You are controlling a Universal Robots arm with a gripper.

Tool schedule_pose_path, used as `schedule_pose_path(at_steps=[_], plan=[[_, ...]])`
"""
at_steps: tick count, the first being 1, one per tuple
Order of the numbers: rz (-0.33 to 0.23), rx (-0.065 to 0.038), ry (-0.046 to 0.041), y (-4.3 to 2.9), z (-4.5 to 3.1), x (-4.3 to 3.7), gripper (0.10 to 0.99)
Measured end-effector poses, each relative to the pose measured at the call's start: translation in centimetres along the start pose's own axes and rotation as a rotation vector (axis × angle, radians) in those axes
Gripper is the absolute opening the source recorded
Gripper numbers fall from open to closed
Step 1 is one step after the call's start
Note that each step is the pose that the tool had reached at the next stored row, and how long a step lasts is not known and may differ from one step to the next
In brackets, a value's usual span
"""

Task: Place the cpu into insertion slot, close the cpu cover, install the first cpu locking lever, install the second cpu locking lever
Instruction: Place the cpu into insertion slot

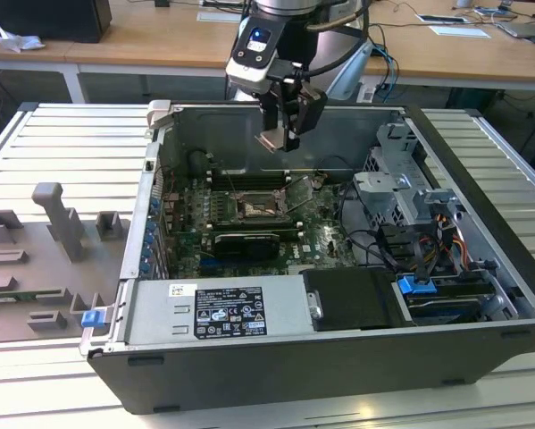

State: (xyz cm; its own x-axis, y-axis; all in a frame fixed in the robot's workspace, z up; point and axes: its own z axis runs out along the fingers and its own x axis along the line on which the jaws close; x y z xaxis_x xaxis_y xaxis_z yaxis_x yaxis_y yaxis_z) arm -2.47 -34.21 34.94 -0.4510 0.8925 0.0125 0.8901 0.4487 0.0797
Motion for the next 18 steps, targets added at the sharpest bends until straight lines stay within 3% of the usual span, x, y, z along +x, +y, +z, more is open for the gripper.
schedule_pose_path(at_steps=[4, 7, 18], plan=[[0.004, 0.003, -0.0019, -0.05, 0.62, -0.01, 0.541], [0.016, 0.008, -0.0143, -0.11, 1.38, -0.02, 0.541], [0.126, 0.008, -0.0237, -0.15, 1.89, -0.02, 0.541]])
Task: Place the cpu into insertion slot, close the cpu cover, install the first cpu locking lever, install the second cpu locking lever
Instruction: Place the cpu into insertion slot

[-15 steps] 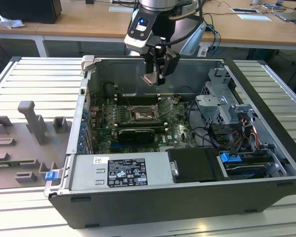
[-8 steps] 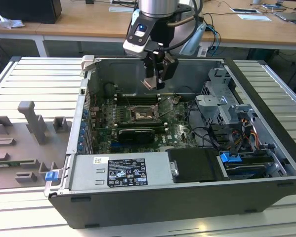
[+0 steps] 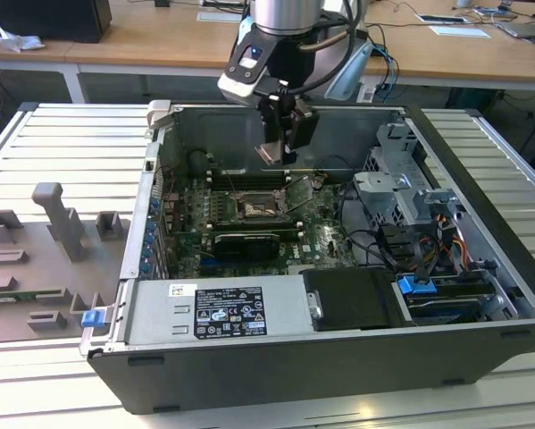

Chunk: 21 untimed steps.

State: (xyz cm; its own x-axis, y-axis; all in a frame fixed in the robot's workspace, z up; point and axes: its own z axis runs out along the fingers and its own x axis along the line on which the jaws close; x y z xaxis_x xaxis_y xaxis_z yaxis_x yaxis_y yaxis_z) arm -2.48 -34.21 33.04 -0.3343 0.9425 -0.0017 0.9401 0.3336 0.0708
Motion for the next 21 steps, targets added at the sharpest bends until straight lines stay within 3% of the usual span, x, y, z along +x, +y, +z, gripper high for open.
schedule_pose_path(at_steps=[7, 11, 16, 18, 21], plan=[[0.105, 0.001, -0.0097, -0.04, 0.59, 0.0, 0.541], [0.21, 0.002, -0.017, -0.09, 1.3, 0.0, 0.541], [0.236, 0.002, -0.0202, -0.11, 1.52, 0.0, 0.541], [0.244, 0.003, -0.0282, -0.11, 1.64, 0.0, 0.541], [0.251, 0.004, -0.0291, -0.14, 1.9, 0.01, 0.541]])
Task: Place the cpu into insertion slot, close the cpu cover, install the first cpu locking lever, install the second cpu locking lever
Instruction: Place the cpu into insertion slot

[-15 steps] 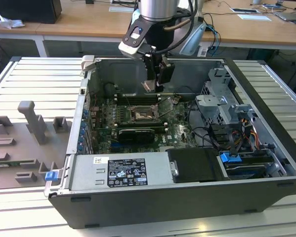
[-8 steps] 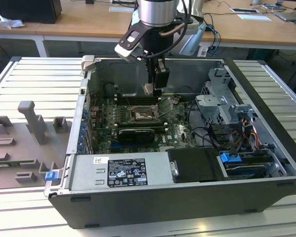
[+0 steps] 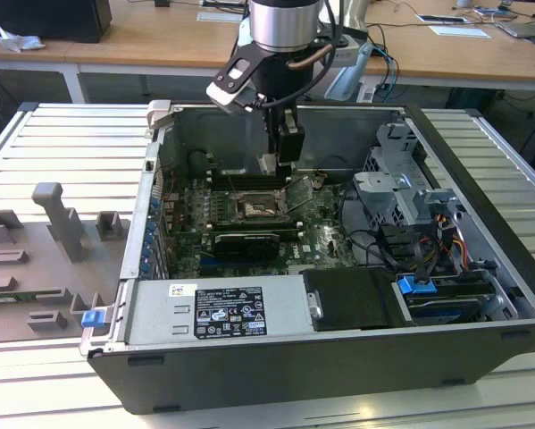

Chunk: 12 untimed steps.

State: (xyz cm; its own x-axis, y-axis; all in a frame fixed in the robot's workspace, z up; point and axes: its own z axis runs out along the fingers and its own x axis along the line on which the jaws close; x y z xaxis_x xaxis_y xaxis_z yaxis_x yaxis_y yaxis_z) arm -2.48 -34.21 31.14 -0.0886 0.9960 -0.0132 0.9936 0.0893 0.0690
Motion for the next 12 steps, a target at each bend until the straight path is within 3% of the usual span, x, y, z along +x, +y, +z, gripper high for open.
schedule_pose_path(at_steps=[5, 12], plan=[[0.049, 0.001, -0.0034, -0.09, 0.84, 0.05, 0.541], [0.053, 0.001, -0.0038, -0.86, 2.37, 0.19, 0.541]])
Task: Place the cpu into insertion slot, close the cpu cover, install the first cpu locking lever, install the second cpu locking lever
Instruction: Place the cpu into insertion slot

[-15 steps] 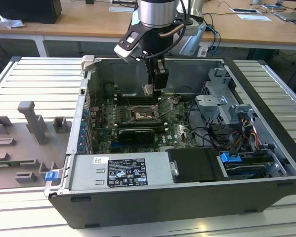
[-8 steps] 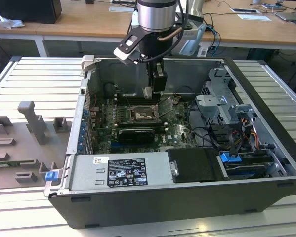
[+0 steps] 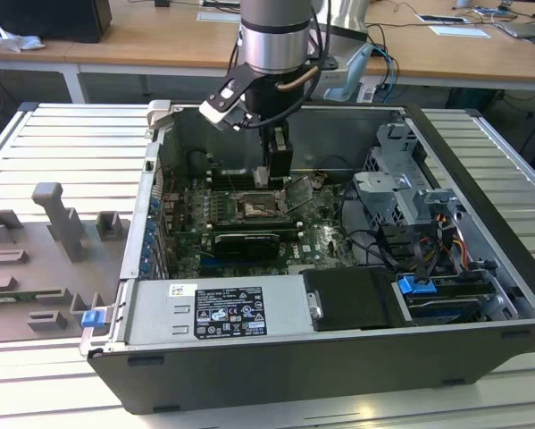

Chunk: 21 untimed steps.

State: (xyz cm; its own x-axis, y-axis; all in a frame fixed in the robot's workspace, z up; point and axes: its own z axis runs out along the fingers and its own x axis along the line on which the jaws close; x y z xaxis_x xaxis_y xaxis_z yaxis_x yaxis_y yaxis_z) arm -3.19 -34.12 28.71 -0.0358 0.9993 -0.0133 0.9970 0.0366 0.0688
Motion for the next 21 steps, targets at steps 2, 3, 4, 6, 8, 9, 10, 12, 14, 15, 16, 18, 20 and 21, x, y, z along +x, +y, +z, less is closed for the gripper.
schedule_pose_path(at_steps=[2, 3, 4, 6, 8, 9, 10, 12, 14, 15, 16, 18, 20, 21], plan=[[0.0, 0.0, 0.0, -0.1, 0.48, 0.1, 0.541], [0.0, 0.0, 0.0001, -0.13, 0.68, 0.15, 0.541], [0.0, 0.0, 0.0002, -0.17, 0.92, 0.2, 0.541], [0.0, 0.0, 0.0, -0.23, 1.35, 0.3, 0.541], [0.0, 0.0, 0.0, -0.27, 1.75, 0.41, 0.541], [0.0, 0.0, 0.0001, -0.3, 2.02, 0.47, 0.541], [0.0, 0.0, 0.0001, -0.32, 2.2, 0.5, 0.541], [0.0, 0.0, 0.0, -0.39, 2.59, 0.56, 0.541], [0.0, 0.0, 0.0001, -0.54, 3.22, 0.66, 0.541], [0.0, 0.0, 0.0, -0.58, 3.41, 0.7, 0.541], [0.0, 0.0, 0.0001, -0.63, 3.7, 0.8, 0.541], [0.0, 0.0, -0.0001, -0.75, 4.32, 1.14, 0.541], [0.0, 0.001, 0.0001, -0.78, 4.57, 1.41, 0.541], [0.0, 0.001, 0.0001, -0.8, 4.7, 1.61, 0.541]])
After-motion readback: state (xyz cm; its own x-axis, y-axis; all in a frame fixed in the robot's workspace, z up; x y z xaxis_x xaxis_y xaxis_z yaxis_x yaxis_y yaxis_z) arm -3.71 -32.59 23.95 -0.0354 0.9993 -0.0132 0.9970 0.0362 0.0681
